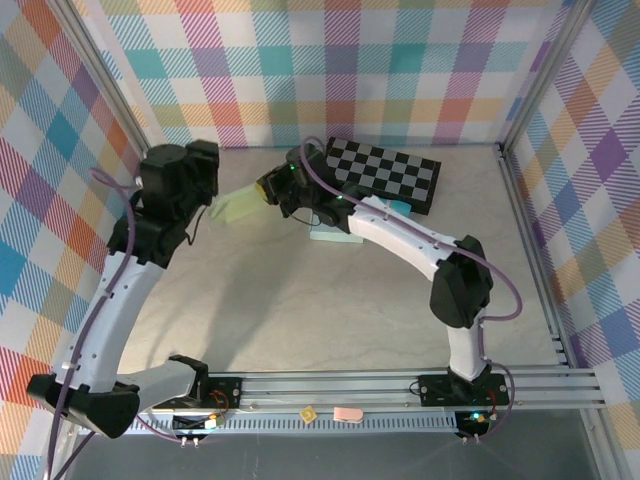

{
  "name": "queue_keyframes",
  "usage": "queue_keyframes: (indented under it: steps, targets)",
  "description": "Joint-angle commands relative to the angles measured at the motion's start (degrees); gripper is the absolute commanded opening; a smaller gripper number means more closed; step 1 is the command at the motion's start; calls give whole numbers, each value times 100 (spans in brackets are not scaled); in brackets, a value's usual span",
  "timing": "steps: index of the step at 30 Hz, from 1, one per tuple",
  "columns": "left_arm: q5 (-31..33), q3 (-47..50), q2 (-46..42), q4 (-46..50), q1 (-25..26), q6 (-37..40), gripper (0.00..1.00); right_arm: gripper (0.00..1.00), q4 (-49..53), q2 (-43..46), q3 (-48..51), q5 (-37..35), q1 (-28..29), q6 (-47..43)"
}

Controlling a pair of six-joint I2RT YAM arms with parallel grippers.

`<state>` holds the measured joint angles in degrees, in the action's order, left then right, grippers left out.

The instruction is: Fold the paper box

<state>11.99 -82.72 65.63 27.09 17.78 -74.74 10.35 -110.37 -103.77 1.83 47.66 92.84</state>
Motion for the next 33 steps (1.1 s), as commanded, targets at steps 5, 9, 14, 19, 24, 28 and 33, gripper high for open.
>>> queue_keyframes:
  steps: [5, 9, 14, 19, 24, 28, 33]
  targets:
    - [207, -669, -49, 13, -38, 1342, 46, 0, 1061, 1315, -468, -693, -99, -1390]
    - [132, -575, 126, 194, -55, 1402, 45, 0, 2748, 1945, -631, -1364, -86, -1741]
    - [-431, -270, 443, 319, -55, 1505, 42, 0, 4889, 2841, -598, -2260, -57, -1396]
    - [-1740, -217, 989, 577, -55, 2113, 38, 0, 6200, 3025, -887, -2195, -65, -333]
    - [-2458, -315, 1323, 1097, 246, 3043, 35, 0, 6613, 2432, -1314, -1648, -269, 375]
    - [-2524, -191, 1288, 1535, 531, 3751, 34, 0, 5169, 2178, -300, -786, -950, 367]
    - [-2663, 403, 909, 1509, 800, 4427, 36, 0, 4185, 1654, 524, 176, -1512, 482]
